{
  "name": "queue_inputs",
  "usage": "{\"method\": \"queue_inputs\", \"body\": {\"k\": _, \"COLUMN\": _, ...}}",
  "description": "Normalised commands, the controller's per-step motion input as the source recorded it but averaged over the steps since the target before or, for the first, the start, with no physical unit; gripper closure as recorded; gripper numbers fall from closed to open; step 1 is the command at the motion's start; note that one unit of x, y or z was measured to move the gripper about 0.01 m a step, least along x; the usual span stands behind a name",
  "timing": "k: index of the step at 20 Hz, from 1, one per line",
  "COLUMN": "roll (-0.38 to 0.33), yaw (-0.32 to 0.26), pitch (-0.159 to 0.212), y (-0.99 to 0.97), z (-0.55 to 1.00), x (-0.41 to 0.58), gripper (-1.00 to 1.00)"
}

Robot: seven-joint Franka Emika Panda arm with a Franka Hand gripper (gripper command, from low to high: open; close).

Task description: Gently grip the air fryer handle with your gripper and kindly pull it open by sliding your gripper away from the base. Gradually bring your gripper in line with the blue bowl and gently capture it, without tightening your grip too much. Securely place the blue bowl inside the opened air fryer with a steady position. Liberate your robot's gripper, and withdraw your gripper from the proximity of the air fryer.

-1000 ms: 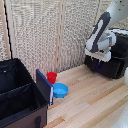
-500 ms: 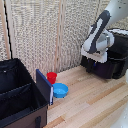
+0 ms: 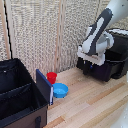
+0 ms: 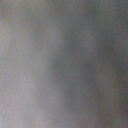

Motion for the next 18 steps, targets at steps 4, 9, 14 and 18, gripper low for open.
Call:
{"method": "queue_inputs", "body": {"k": 4, "roll": -0.135, "yaw": -0.012, "pitch": -0.043, "y": 0.63, "z": -0.25, "x": 0.0, "gripper": 1.0}}
{"method": "queue_inputs", "body": {"k": 9, "roll": -0.128, "yaw": -0.01, "pitch": -0.011, "y": 0.5, "z": -0.39, "x": 0.056, "gripper": 1.0}}
{"method": "queue_inputs", "body": {"k": 14, "roll": -0.076, "yaw": -0.027, "pitch": 0.011, "y": 0.39, "z": -0.38, "x": 0.019, "gripper": 1.0}}
{"method": "queue_inputs", "body": {"k": 18, "roll": -0.051, "yaw": -0.004, "pitch": 0.082, "y": 0.23, "z": -0.18, "x": -0.022, "gripper": -1.0}}
